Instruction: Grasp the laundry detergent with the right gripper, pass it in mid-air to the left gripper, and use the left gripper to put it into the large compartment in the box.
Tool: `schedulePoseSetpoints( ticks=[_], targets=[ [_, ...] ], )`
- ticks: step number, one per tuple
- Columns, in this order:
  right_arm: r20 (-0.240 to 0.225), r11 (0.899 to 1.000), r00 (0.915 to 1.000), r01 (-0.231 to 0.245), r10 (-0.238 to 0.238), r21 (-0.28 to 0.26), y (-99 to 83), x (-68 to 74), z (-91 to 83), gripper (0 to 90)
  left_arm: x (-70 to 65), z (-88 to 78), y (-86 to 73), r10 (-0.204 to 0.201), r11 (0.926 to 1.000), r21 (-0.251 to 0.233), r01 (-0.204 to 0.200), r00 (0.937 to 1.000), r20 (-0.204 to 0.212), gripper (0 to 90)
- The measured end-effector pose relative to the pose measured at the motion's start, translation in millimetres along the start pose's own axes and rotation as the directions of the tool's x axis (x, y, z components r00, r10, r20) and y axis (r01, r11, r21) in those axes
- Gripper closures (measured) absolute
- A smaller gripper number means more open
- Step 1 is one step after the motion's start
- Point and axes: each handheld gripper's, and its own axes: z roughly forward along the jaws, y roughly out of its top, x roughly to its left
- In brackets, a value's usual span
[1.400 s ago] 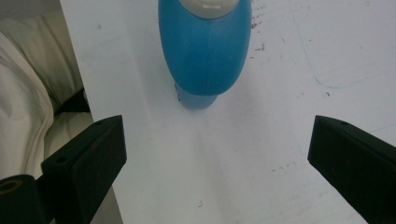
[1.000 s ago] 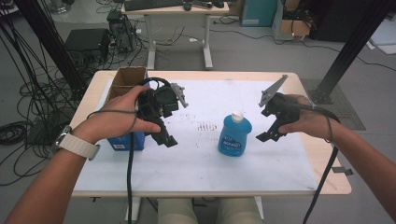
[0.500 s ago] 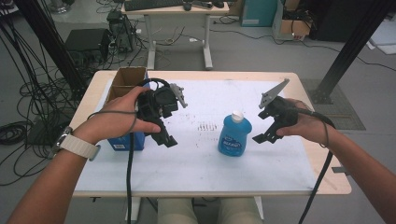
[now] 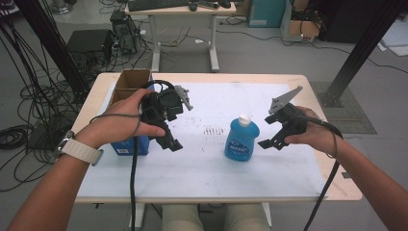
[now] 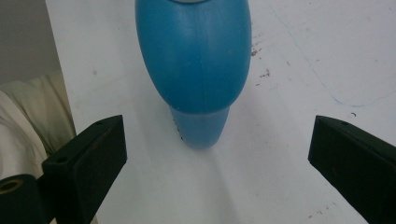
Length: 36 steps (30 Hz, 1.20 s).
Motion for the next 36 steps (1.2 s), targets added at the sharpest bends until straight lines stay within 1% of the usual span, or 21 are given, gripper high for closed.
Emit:
schedulePoseSetpoints(
  ticks=[1, 3, 4, 6, 9, 14, 16, 17, 18, 21, 25, 27, 28, 30, 35, 36],
  targets=[
    [-0.002, 1.0, 1.0, -0.004, 0.004, -0.014, -1.7, 0.1, 1.2, 4.4, -0.1, 0.1, 0.1, 0.001, 1.0, -0.003, -0.001, 1.0, -0.001, 8.5],
    [0.0, 1.0, 1.0, -0.003, 0.003, -0.019, -3.5, -0.1, 2.0, 4.4, 0.0, 0.0, 0.5, 0.0, 1.0, -0.003, 0.0, 1.0, -0.001, 8.5],
    [-0.001, 0.999, 1.0, -0.002, 0.002, -0.036, -5.6, 0.1, 3.4, 4.4, -0.1, 0.3, 0.5, -0.004, 1.0, -0.008, 0.004, 1.0, -0.001, 8.5],
    [-0.002, 0.999, 1.0, -0.004, 0.004, -0.039, -6.6, 0.0, 4.0, 4.4, 0.3, 0.3, 0.6, -0.001, 1.0, -0.006, 0.001, 1.0, -0.001, 8.6],
    [-0.004, 0.998, 1.0, -0.002, 0.002, -0.068, -9.9, -0.2, 6.6, 4.9, 0.6, 0.6, 0.5, -0.002, 1.0, -0.005, 0.002, 1.0, -0.001, 8.5],
    [-0.006, 0.998, 1.0, -0.001, 0.001, -0.069, -12.2, -0.2, 7.9, 4.9, 0.8, 0.6, 0.2, -0.006, 1.0, -0.008, 0.006, 1.0, -0.001, 8.5],
    [-0.002, 0.997, 1.0, 0.0, 0.0, -0.082, -14.0, -0.2, 8.6, 5.3, 0.9, 1.2, -0.6, -0.01, 0.9999, -0.009, 0.01, 0.9999, 0.0, 8.5],
    [-0.002, 0.997, 1.0, 0.0, 0.0, -0.082, -14.0, -0.2, 8.6, 5.3, 0.9, 1.2, -0.6, -0.01, 0.9999, -0.009, 0.01, 0.9999, 0.0, 8.5],
    [-0.004, 0.998, 1.0, 0.008, -0.008, -0.07, -14.1, -0.8, 7.6, 5.3, 1.1, 1.5, -0.9, -0.009, 0.9999, -0.01, 0.009, 1.0, -0.001, 8.5],
    [-0.006, 0.998, 1.0, 0.005, -0.006, -0.07, -16.0, -1.4, 8.7, 5.2, 1.6, 2.3, -1.3, -0.007, 0.9999, -0.012, 0.007, 1.0, -0.001, 8.5],
    [-0.009, 0.997, 1.0, -0.005, 0.005, -0.077, -19.8, -2.0, 11.9, 5.2, 1.9, 3.3, -1.5, -0.009, 0.9999, -0.012, 0.009, 1.0, 0.002, 8.5],
    [-0.005, 0.995, 0.9995, -0.032, 0.032, -0.09, -21.9, -0.9, 13.0, 5.1, 2.1, 3.5, -1.9, -0.012, 0.9999, -0.012, 0.012, 0.9999, 0.001, 8.5],
    [-0.005, 0.995, 0.9995, -0.032, 0.032, -0.09, -21.9, -0.9, 13.0, 5.1, 2.1, 3.5, -1.9, -0.012, 0.9999, -0.012, 0.012, 0.9999, 0.001, 8.5],
    [-0.007, 0.995, 0.9999, -0.01, 0.009, -0.104, -24.4, -2.6, 14.9, 5.1, 2.5, 3.9, -2.2, -0.011, 0.9998, -0.013, 0.011, 0.9999, 0.001, 8.5],
    [-0.017, 0.992, 0.9998, -0.012, 0.01, -0.123, -27.4, -3.4, 18.0, 4.8, 2.4, 4.0, -2.4, -0.018, 0.9997, -0.014, 0.018, 0.9998, 0.002, 8.5],
    [-0.016, 0.991, 0.9986, -0.053, 0.051, -0.12, -27.8, -0.9, 19.0, 4.8, 2.5, 4.0, -2.5, -0.016, 0.9998, -0.015, 0.016, 0.9999, 0.002, 8.5]
  ],
)
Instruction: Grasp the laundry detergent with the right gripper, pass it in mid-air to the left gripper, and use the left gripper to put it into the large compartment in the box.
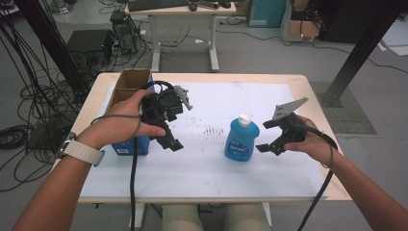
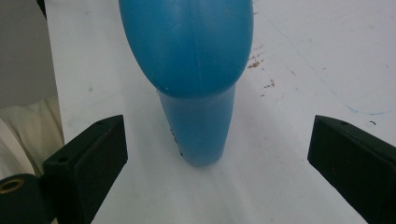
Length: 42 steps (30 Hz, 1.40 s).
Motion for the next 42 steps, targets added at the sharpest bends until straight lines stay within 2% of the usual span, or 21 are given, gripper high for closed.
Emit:
schedulePoseSetpoints(
  ticks=[3, 4, 13, 21, 29, 36, 42],
  targets=[
    [-0.001, 1.0, 1.0, 0.004, -0.004, -0.008, -1.4, 0.2, 1.4, 4.8, -0.1, 0.2, -0.1, -0.003, 1.0, -0.001, 0.003, 1.0, 0.0, 8.5],
    [0.009, 0.999, 0.9992, -0.039, 0.039, -0.026, -1.4, 4.2, 2.8, 4.9, 0.0, 0.3, -0.3, -0.004, 1.0, 0.001, 0.004, 1.0, 0.0, 8.5],
    [-0.007, 0.998, 0.9998, -0.019, 0.019, -0.061, -8.6, 4.2, 6.4, 4.7, -0.4, 1.8, -0.9, -0.004, 1.0, -0.001, 0.004, 1.0, 0.001, 8.5],
    [0.008, 0.995, 1.0, -0.003, 0.003, -0.104, -16.2, 4.4, 9.3, 4.7, -0.6, 3.1, -1.2, -0.008, 1.0, -0.002, 0.008, 1.0, 0.003, 8.5],
    [0.005, 0.99, 1.0, -0.006, 0.006, -0.138, -21.6, 3.5, 11.8, 4.2, -0.2, 4.5, -1.8, -0.008, 1.0, 0.001, 0.008, 1.0, 0.005, 8.6],
    [0.001, 0.983, 0.9998, -0.017, 0.017, -0.183, -27.8, 3.2, 14.1, 3.5, 0.3, 6.3, -2.8, -0.009, 1.0, -0.003, 0.009, 0.9999, 0.008, 8.5],
    [-0.001, 0.982, 0.9998, -0.022, 0.022, -0.188, -31.6, 3.3, 16.8, 2.9, 0.7, 7.2, -2.7, -0.013, 0.9999, -0.003, 0.013, 0.9999, 0.008, 8.5]
  ],
)
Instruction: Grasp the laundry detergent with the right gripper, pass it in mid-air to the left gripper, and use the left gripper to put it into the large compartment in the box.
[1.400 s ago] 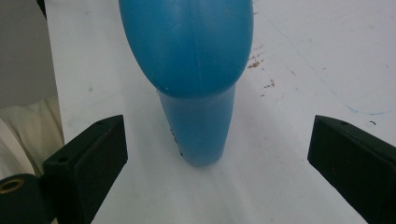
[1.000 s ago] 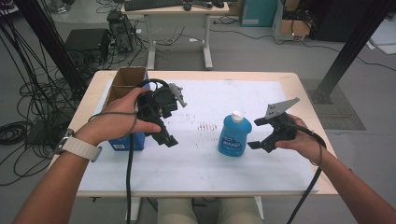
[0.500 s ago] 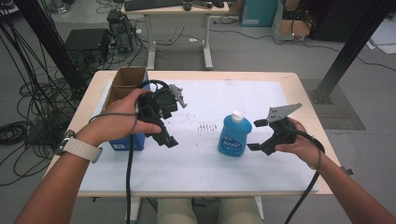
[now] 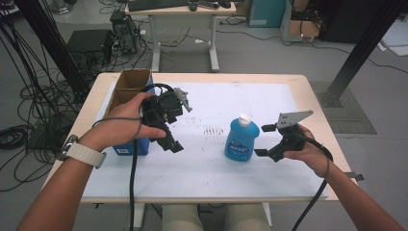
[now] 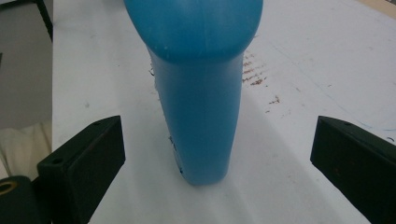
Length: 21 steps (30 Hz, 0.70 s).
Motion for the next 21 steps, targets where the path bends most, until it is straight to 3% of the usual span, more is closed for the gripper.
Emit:
schedulePoseSetpoints(
  ticks=[21],
  targets=[
    [-0.005, 1.0, 1.0, -0.001, 0.001, -0.011, -5.5, 0.9, 3.0, 2.8, 0.1, 0.4, 0.6, 0.001, 1.0, -0.001, -0.001, 1.0, 0.002, 8.5]
  ],
)
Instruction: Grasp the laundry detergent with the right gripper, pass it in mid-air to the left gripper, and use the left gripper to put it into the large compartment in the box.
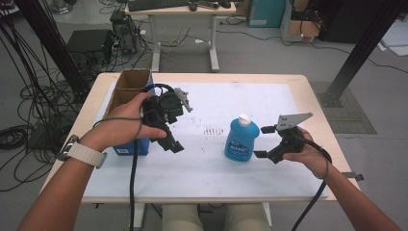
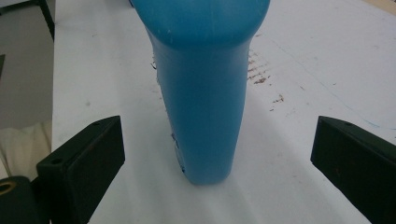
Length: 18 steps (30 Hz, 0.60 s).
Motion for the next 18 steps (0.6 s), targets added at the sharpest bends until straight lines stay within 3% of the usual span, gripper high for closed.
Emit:
schedulePoseSetpoints(
  ticks=[18],
  targets=[
    [0.0, 1.0, 1.0, -0.004, 0.004, -0.01, -0.7, 0.2, -1.8, 3.1, 0.5, -1.2, 1.0, -0.003, 1.0, -0.004, 0.003, 1.0, -0.001, 8.5]
  ],
)
